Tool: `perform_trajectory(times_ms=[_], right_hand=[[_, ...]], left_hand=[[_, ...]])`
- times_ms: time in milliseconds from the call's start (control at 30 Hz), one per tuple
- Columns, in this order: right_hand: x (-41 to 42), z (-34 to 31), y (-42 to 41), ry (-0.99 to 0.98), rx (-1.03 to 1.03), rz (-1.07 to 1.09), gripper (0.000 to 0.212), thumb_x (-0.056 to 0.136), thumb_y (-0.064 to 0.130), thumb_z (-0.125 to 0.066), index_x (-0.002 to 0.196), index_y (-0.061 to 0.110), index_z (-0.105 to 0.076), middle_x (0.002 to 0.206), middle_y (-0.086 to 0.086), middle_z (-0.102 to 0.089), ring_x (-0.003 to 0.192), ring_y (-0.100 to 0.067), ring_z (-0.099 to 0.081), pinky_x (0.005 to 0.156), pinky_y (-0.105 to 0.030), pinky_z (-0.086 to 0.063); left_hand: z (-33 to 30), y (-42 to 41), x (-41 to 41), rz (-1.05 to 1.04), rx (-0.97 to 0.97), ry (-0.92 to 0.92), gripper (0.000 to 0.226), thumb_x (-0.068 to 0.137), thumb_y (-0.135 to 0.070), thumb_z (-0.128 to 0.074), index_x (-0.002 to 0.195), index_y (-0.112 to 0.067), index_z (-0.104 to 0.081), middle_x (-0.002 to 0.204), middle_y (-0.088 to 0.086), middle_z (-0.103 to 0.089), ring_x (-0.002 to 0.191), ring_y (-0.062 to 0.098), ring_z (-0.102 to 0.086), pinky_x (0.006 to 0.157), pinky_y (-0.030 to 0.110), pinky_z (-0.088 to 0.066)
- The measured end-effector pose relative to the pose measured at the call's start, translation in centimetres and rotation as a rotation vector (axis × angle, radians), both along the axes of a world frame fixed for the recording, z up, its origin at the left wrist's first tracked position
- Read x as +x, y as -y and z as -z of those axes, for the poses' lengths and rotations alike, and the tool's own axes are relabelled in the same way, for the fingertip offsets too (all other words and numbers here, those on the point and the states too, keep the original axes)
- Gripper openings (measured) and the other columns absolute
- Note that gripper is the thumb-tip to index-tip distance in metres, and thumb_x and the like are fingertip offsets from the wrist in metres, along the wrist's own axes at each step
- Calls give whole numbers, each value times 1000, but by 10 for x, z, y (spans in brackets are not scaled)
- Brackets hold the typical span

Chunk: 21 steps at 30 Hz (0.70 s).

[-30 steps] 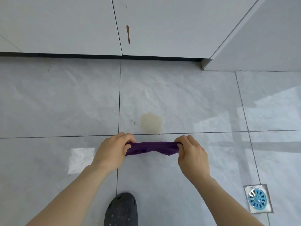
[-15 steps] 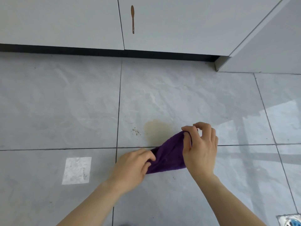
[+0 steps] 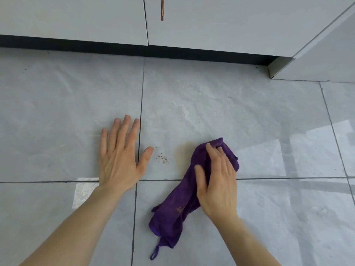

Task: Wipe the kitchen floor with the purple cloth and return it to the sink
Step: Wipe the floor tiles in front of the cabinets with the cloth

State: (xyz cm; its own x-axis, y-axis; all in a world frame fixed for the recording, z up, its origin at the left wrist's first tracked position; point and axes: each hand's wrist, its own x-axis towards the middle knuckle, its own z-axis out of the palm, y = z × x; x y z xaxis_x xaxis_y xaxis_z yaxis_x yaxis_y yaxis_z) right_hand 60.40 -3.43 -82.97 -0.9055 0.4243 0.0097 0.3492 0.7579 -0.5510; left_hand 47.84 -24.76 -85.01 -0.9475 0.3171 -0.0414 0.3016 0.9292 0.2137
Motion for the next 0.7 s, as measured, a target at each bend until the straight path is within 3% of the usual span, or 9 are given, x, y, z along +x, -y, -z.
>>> perform_trajectory(times_ms=[100, 200, 367, 500, 700], right_hand=[[8, 16, 9, 121, 161, -73, 86, 97, 68, -41, 162, 19, -15, 169, -5, -25, 160, -22, -8, 128, -50, -15], [-2, 26, 24, 193, 206, -22, 104, 89, 83, -33, 162, 14, -7, 171, -11, -15, 160, -26, 1, 129, -53, -4], [-17, 34, 28, 194, 332, -29, 78, 101, 65, -31, 161, 18, -19, 166, -12, -30, 159, -30, -7, 127, -57, -11], [-28, 36, 24, 182, 331, -81, 61, 107, 49, -29, 161, 22, -20, 167, -10, -28, 159, -29, -10, 128, -54, -14], [-74, 24, -3, 45, 44, -33, 46, 108, 25, -42, 154, 21, -42, 161, 0, -41, 158, -20, -15, 129, -49, -10]], left_hand=[[14, 0, -1, 2, -71, 18, 79, 100, -65, -17, 164, -18, -19, 173, 6, -19, 161, 28, -12, 129, 54, -10], [17, 3, -3, 3, -69, 1, 76, 102, -63, -18, 164, -20, -18, 173, 4, -20, 161, 25, -11, 129, 53, -12], [14, 1, -3, 0, -62, -2, 74, 102, -62, -17, 163, -21, -20, 173, 3, -21, 161, 25, -11, 130, 52, -10], [14, 2, -4, 6, -63, -1, 73, 103, -61, -16, 163, -21, -21, 173, 4, -21, 161, 25, -12, 130, 53, -10], [10, 1, -5, 0, -81, 14, 73, 103, -60, -14, 163, -21, -21, 173, 3, -21, 161, 25, -12, 129, 54, -13]])
